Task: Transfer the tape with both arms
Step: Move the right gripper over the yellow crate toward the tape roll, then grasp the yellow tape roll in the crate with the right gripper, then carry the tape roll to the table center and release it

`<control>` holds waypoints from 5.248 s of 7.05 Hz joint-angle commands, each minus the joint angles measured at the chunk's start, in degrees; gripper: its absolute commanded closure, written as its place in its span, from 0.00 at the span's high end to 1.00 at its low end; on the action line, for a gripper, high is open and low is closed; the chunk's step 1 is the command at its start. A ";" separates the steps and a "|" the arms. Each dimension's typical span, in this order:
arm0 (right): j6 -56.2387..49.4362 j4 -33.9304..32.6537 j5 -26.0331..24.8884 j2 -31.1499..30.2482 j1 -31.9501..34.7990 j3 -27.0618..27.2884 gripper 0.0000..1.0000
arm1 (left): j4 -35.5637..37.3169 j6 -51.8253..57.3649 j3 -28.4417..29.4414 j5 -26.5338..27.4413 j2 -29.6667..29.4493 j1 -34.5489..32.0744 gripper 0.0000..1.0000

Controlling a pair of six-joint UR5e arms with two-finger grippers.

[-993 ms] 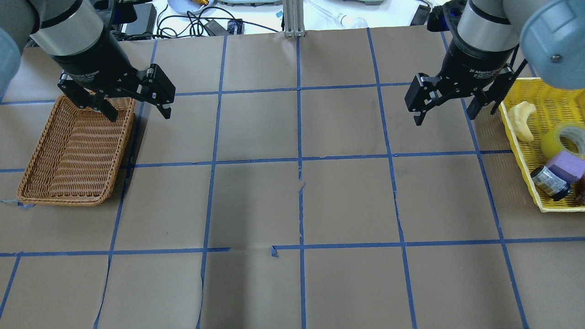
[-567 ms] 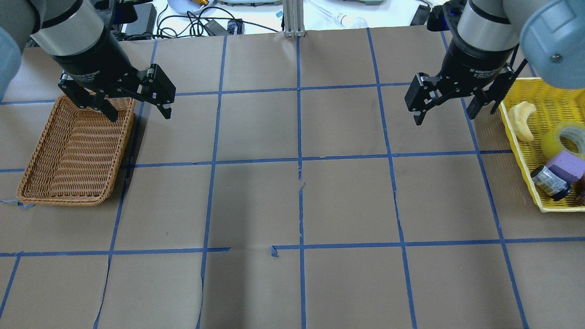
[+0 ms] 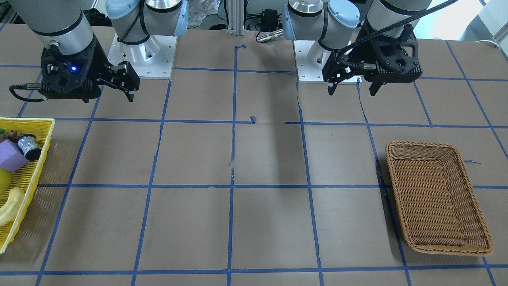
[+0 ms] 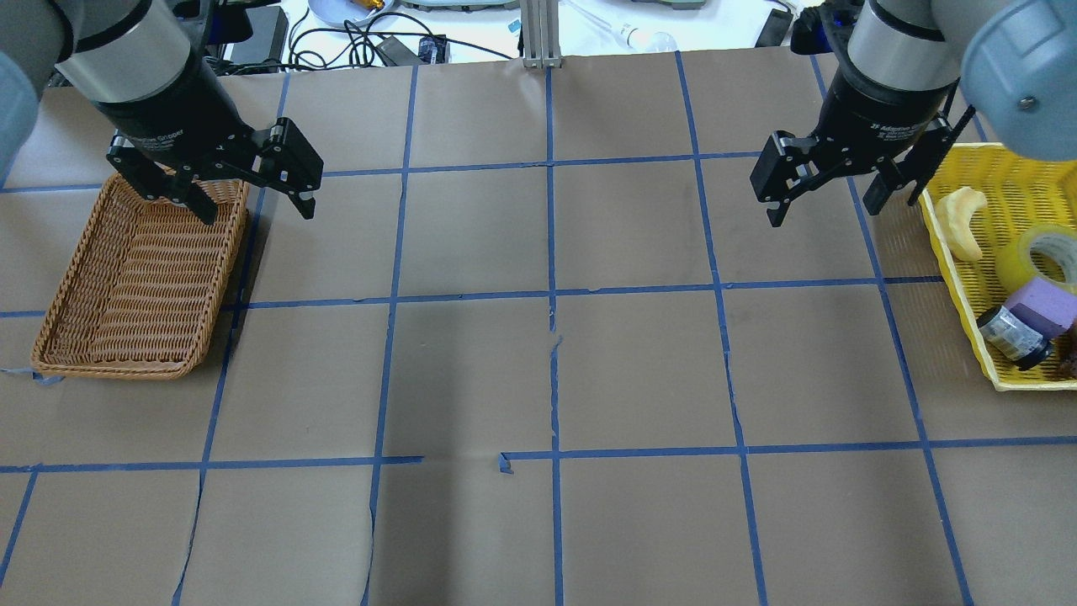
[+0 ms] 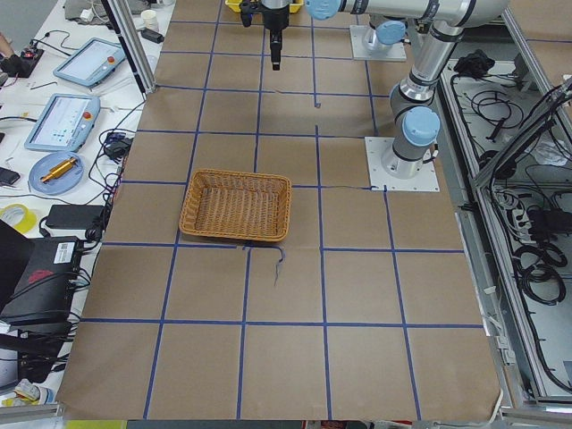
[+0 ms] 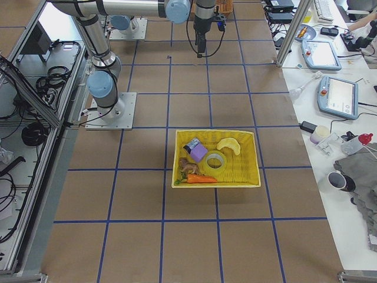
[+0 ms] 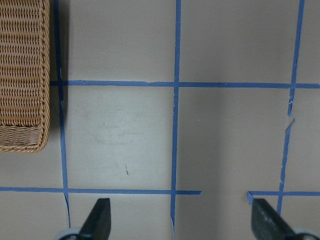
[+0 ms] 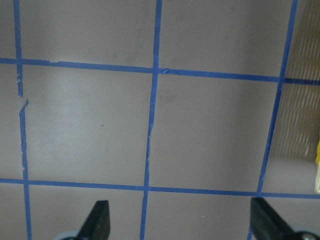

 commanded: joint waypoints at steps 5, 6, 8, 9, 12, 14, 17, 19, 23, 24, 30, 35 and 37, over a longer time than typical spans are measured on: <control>-31.24 -12.63 0.25 14.71 -32.60 0.21 1.00 | 0.00 0.18 0.00 0.00 0.00 -0.02 1.00; -30.63 -20.49 -0.79 20.42 -33.16 0.39 1.00 | 0.00 0.18 0.00 0.00 0.00 0.07 1.00; -26.69 -26.79 -1.24 25.21 -34.30 2.13 1.00 | 0.00 0.18 0.00 0.09 0.00 -0.02 1.00; -26.06 -30.37 -3.07 26.61 -34.39 5.28 1.00 | 0.00 0.18 0.00 0.09 0.00 -0.02 1.00; -26.05 -36.81 -4.67 26.98 -34.39 6.81 1.00 | 0.00 0.09 0.00 0.09 0.00 -0.19 1.00; -25.96 -37.00 -3.97 27.41 -34.39 7.07 0.97 | 0.00 0.09 0.00 0.09 0.00 -0.19 1.00; -25.52 -36.83 -4.40 29.00 -34.39 7.16 0.30 | 0.00 0.18 0.00 0.09 -0.08 -0.10 1.00; -25.52 -36.39 -4.49 27.60 -34.39 6.20 0.00 | 0.00 0.09 0.00 0.26 -0.08 -0.19 1.00; -26.31 -29.58 -4.06 21.13 -31.68 2.51 0.00 | 0.00 0.18 -0.09 0.09 0.00 0.07 1.00; -24.49 -26.49 -3.44 17.78 -26.54 2.24 0.00 | 0.00 0.18 -0.09 0.09 0.00 -0.01 1.00; 26.82 -31.77 4.38 24.03 13.28 -1.52 0.00 | 0.00 0.26 -0.62 0.00 0.35 0.07 1.00; 36.53 -32.34 3.60 38.66 23.61 -14.64 0.00 | 0.00 0.26 -0.62 0.00 0.36 0.07 1.00; 33.28 -32.52 3.24 38.85 23.61 -14.64 0.77 | 0.00 0.26 -0.70 0.00 0.36 0.07 1.00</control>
